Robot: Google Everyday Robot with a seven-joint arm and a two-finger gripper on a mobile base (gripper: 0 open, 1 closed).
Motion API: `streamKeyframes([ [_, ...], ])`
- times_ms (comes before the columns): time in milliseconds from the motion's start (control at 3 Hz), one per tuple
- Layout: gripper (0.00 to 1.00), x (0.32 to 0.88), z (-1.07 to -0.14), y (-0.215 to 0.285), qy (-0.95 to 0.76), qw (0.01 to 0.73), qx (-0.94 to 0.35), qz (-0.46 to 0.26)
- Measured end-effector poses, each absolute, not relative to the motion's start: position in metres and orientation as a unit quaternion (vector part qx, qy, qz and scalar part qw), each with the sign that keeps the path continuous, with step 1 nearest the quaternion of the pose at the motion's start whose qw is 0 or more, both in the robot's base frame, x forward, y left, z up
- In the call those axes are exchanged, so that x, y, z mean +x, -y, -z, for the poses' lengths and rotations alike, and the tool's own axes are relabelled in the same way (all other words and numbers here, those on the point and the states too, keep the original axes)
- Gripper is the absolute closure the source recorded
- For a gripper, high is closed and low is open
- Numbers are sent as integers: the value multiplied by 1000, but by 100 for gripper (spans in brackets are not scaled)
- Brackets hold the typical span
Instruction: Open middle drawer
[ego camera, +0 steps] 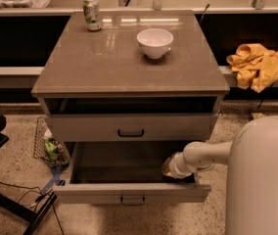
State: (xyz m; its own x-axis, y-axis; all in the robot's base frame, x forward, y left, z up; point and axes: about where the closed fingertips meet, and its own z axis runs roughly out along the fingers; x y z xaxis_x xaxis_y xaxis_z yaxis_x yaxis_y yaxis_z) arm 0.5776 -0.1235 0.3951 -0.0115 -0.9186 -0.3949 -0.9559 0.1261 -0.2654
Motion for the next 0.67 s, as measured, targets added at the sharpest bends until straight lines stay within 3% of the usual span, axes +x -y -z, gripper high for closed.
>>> streamKeyframes([
  [667, 100, 523, -383, 145, -733, 201, -647, -60],
])
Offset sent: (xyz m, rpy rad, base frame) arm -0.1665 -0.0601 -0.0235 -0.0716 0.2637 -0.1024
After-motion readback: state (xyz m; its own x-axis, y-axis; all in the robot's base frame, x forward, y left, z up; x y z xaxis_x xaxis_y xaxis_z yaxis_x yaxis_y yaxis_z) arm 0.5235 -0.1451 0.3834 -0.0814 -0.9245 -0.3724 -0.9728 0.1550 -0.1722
